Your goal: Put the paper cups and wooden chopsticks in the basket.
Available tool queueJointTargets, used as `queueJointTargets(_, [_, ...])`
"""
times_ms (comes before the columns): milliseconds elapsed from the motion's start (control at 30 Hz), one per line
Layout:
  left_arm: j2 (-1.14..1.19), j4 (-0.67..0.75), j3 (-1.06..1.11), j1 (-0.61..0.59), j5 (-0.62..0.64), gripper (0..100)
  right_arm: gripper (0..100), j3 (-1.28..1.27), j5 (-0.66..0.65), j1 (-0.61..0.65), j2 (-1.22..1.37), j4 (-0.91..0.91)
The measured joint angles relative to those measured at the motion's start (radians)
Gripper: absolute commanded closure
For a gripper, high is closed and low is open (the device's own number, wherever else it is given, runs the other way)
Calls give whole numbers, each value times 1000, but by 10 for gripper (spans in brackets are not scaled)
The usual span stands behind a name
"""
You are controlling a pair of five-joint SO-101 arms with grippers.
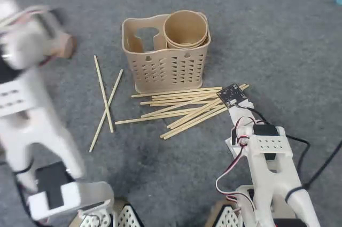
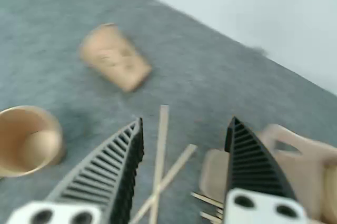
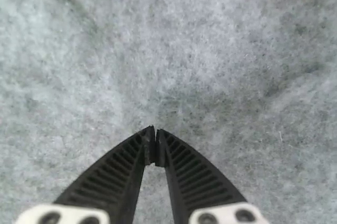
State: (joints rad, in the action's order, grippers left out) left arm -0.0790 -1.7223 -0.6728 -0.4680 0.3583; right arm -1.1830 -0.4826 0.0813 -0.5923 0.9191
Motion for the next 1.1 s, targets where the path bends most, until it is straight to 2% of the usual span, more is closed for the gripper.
queueJointTargets(100, [2, 0, 80, -120, -40, 786, 991, 0, 0, 0, 0, 0])
queueJointTargets(267, [2, 0, 245, -183, -143, 985, 991, 0, 0, 0, 0, 0])
queueJointTargets(300, [2, 0, 278, -192, -149, 994, 991, 0, 0, 0, 0, 0])
queueJointTargets(500, [2, 0, 433, -198, -249, 987, 991, 0, 0, 0, 0, 0])
queueJointTargets(767, [-8, 14, 560, -233, -272, 988, 991, 0, 0, 0, 0, 0])
queueJointTargets(933, [-183, 109, 726, -256, -315, 988, 991, 0, 0, 0, 0, 0])
queueJointTargets(1100, [-327, 279, 924, -256, -321, 987, 991, 0, 0, 0, 0, 0])
